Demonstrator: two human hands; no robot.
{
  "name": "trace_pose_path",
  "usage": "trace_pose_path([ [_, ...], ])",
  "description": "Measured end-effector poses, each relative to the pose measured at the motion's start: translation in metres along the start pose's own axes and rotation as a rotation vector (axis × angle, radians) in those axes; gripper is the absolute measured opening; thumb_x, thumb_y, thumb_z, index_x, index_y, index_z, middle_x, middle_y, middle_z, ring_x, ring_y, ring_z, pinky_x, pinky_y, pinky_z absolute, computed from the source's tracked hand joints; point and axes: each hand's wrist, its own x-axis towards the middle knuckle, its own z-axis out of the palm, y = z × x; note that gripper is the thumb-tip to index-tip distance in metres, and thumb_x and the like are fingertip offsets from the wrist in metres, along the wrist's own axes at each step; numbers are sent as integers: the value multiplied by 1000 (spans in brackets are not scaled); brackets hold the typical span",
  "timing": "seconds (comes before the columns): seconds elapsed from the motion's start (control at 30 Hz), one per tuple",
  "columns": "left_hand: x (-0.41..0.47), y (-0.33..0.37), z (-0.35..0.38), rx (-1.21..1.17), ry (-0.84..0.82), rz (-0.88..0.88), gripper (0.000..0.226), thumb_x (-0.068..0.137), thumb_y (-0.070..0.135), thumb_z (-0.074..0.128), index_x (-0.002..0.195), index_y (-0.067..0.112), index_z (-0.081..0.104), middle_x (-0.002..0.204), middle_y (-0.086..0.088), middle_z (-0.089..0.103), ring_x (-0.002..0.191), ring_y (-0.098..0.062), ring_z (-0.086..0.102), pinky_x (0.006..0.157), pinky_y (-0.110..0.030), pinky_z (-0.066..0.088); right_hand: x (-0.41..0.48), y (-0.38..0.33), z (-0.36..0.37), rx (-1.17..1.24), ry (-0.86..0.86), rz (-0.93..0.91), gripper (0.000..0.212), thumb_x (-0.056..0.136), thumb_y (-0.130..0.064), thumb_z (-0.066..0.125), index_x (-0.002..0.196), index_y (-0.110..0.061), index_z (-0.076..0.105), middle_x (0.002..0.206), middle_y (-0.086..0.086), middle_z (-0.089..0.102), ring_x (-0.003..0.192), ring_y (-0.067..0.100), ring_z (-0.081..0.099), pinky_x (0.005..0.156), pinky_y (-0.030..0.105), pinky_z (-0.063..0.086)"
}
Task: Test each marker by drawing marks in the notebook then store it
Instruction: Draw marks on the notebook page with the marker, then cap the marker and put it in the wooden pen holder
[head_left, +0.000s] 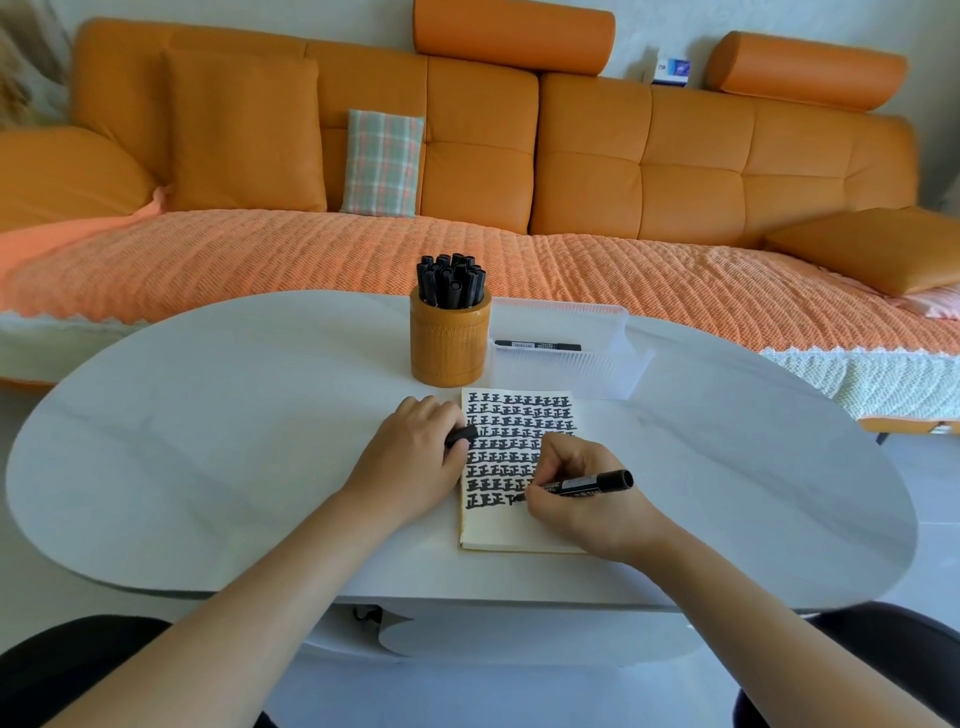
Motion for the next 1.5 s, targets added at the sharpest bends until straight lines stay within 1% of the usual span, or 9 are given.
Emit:
trace_pose_path([
  [0.23, 0, 1, -1, -2, -5, -2, 8, 94, 29, 50, 95, 21, 52, 98, 5, 55, 92, -15, 43, 73, -28, 40, -1, -1, 0, -6, -51, 6, 24, 81, 12, 63, 67, -1, 48, 59, -12, 51, 53, 8, 44, 51, 21, 36],
  [0.43, 0, 1, -2, -6, -6, 0, 6, 92, 27, 51, 93, 21, 52, 96, 5, 53, 91, -15, 43, 71, -28, 36, -1, -3, 1, 27, -65, 3, 20, 79, 0, 68, 70, 0, 49, 63, -2, 52, 56, 16, 45, 52, 29, 36],
  [0.6, 0, 2, -3, -13, -19, -6, 7, 93, 28, 50, 93, 21, 52, 95, 6, 53, 91, -15, 43, 72, -28, 36, -1, -5, -1, -8, -68, 7, 24, 77, 12, 61, 66, -1, 44, 58, -9, 47, 52, 8, 40, 49, 21, 33],
  [0.77, -1, 4, -5, -25, -28, -21, 7, 94, 28, 50, 94, 22, 51, 97, 7, 52, 92, -14, 43, 73, -28, 38, -1, -6, -1, 39, -27, -2, 20, 76, 4, 62, 66, -2, 46, 60, -6, 50, 53, 9, 43, 51, 20, 34],
  [0.97, 1, 5, -7, -34, 15, -22, 7, 93, 28, 54, 95, 21, 56, 97, 7, 58, 89, -13, 46, 77, -30, 41, 9, -8, -15, 210, 174, 20, 10, 87, 5, 67, 89, -4, 64, 65, 0, 60, 52, 20, 49, 45, 25, 40],
  [1.07, 3, 7, -12, -59, 61, -10, 10, 94, 26, 57, 100, 20, 59, 99, 8, 60, 90, -13, 50, 75, -30, 44, 18, -11, -21, 149, 189, 12, 20, 92, 1, 63, 102, -13, 73, 84, 3, 72, 59, 25, 56, 43, 29, 41],
  [1.23, 8, 10, -18, -131, 95, 15, 19, 93, 26, 61, 111, 19, 63, 102, 9, 62, 90, -8, 52, 71, -27, 48, 29, -10, -34, 129, 60, 16, 48, 98, 15, 39, 130, -13, 61, 107, 13, 71, 76, 27, 68, 59, 40, 58],
  [1.37, 13, 11, -17, -188, 103, 24, 20, 93, 24, 61, 112, 18, 65, 98, 11, 59, 86, -6, 51, 72, -22, 45, 37, -15, -40, 372, 54, 97, 41, 104, 3, 32, 117, -8, 69, 106, 15, 63, 74, 29, 63, 67, 42, 59],
  [1.5, 15, 14, -16, -217, 95, 44, 20, 93, 21, 60, 113, 17, 65, 97, 11, 57, 86, -6, 53, 74, -21, 45, 41, -10, -44, 32, 97, 28, 17, 98, -6, 54, 102, -22, 58, 95, 8, 65, 60, 20, 49, 53, 29, 43],
])
